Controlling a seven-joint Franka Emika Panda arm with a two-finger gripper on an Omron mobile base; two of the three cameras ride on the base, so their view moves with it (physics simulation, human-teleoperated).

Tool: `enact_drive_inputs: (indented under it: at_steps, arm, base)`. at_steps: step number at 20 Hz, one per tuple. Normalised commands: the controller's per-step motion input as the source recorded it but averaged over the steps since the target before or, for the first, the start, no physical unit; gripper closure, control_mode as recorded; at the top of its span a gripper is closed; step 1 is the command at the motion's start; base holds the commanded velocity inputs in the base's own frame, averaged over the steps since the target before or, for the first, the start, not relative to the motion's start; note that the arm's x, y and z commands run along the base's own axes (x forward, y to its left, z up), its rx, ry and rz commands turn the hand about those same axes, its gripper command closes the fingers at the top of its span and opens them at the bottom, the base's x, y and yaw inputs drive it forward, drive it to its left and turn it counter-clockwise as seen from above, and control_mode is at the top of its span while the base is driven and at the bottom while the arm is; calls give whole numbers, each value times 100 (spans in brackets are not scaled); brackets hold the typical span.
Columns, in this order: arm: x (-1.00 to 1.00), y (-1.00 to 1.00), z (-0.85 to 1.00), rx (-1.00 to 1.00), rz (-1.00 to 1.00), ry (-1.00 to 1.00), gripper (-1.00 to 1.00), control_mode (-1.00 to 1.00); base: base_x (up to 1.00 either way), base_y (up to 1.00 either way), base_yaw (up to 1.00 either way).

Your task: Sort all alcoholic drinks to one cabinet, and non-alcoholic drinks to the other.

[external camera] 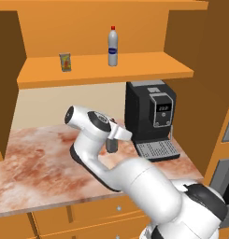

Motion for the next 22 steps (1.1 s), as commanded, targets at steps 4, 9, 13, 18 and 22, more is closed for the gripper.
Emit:
enact_drive_inputs:
  at_steps: [4,9,13,18,22]
  arm:
    - [22,0,-17,0,0,0,-100,-100]
    - [24,0,-18,0,0,-4,-100,-100]
    - [20,0,-9,-1,0,-6,-100,-100]
    - [20,0,-8,-2,0,-3,-100,-100]
    - [18,0,-12,-2,0,0,-100,-100]
  base:
    - [0,0,0]
    - [0,0,0]
    - [0,0,0]
    - [0,0,0]
    - [0,0,0]
